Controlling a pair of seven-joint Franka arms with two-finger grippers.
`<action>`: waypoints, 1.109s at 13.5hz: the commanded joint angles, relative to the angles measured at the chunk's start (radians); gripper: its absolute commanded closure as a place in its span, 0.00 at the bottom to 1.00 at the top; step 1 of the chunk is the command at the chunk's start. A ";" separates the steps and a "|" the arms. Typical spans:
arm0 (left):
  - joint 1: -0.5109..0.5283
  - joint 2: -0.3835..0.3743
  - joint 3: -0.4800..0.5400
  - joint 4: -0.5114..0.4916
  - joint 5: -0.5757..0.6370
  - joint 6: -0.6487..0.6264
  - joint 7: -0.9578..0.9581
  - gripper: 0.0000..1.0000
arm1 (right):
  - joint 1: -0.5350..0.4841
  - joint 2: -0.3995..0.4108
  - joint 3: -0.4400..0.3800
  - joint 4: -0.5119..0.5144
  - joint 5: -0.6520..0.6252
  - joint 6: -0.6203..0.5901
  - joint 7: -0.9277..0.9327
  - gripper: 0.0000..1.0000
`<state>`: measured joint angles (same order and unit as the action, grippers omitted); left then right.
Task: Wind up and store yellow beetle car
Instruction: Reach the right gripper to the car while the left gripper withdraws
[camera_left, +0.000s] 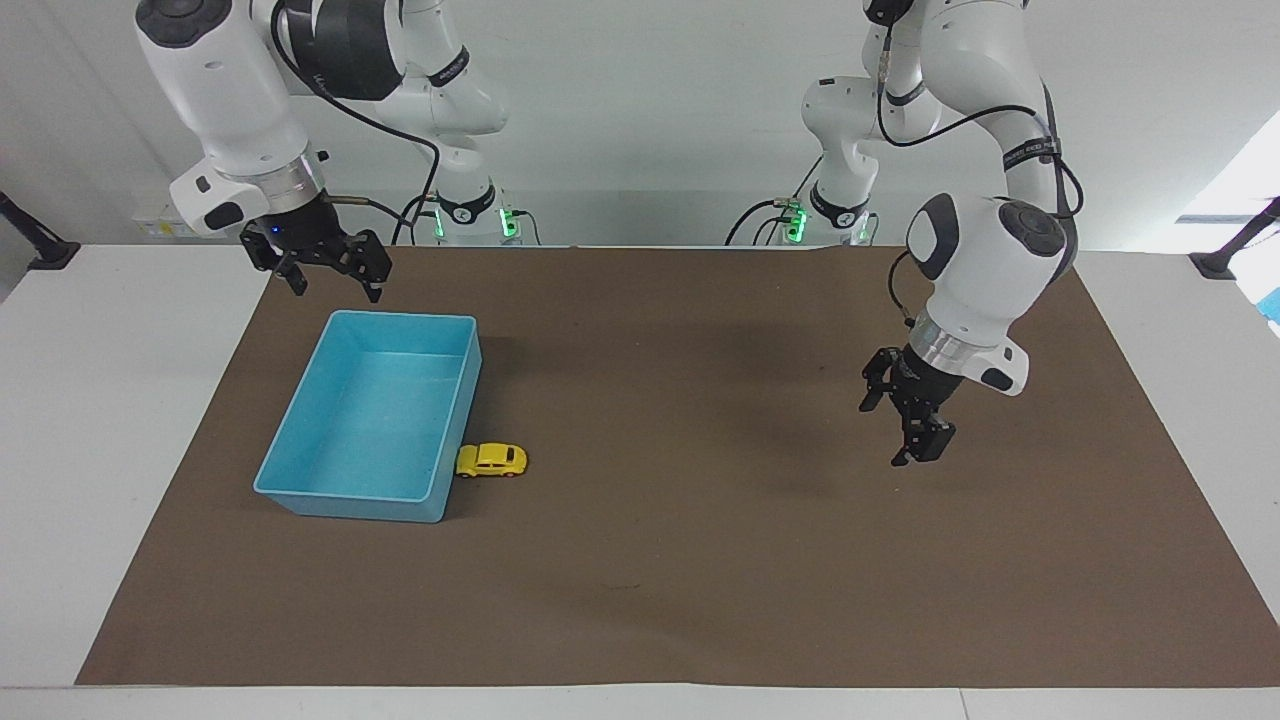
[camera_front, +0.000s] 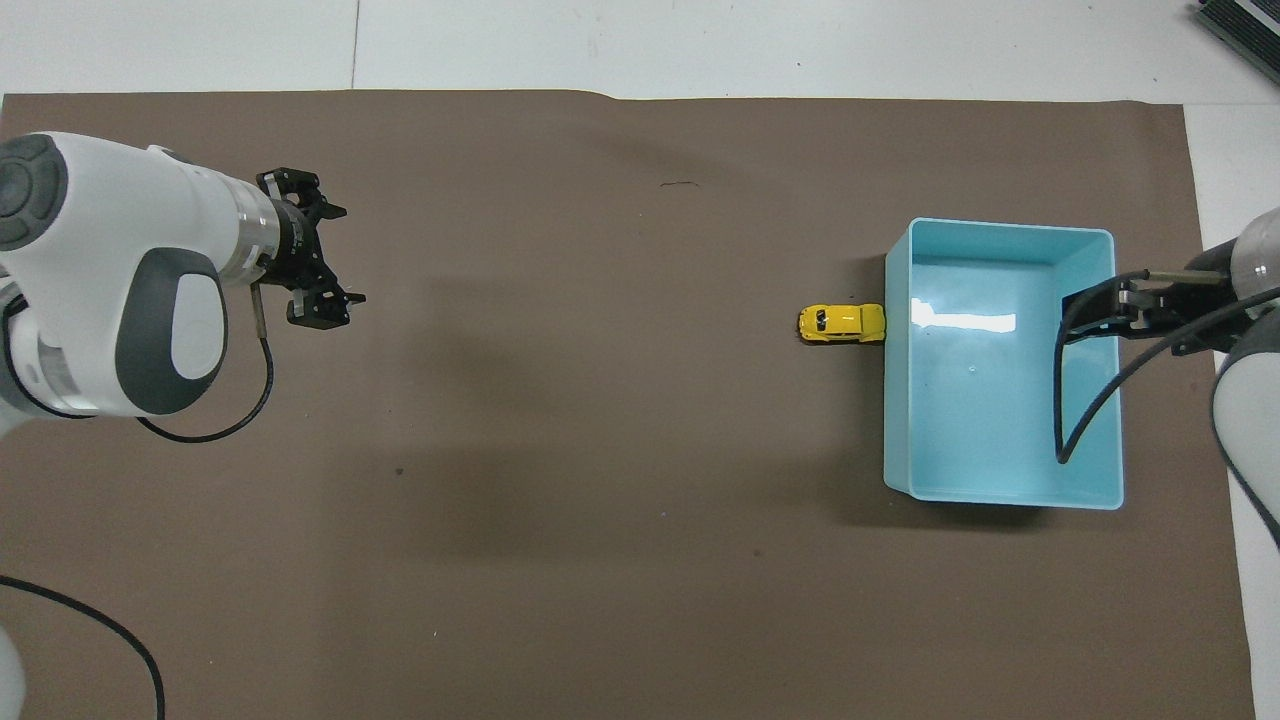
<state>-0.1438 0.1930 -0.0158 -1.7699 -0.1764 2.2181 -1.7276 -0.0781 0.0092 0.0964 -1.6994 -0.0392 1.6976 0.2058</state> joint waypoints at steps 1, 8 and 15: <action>0.032 -0.023 -0.010 0.056 0.011 -0.107 0.161 0.00 | 0.027 -0.029 0.011 -0.074 0.005 0.053 0.088 0.00; 0.079 -0.023 -0.007 0.153 0.026 -0.236 0.691 0.00 | 0.139 -0.003 0.011 -0.129 0.005 0.163 0.375 0.00; 0.084 -0.050 -0.001 0.182 0.135 -0.330 1.246 0.00 | 0.282 0.061 0.011 -0.190 0.001 0.310 0.855 0.00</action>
<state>-0.0734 0.1646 -0.0100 -1.6010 -0.0634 1.9383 -0.6592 0.1919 0.0586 0.1005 -1.8516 -0.0390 1.9430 0.9412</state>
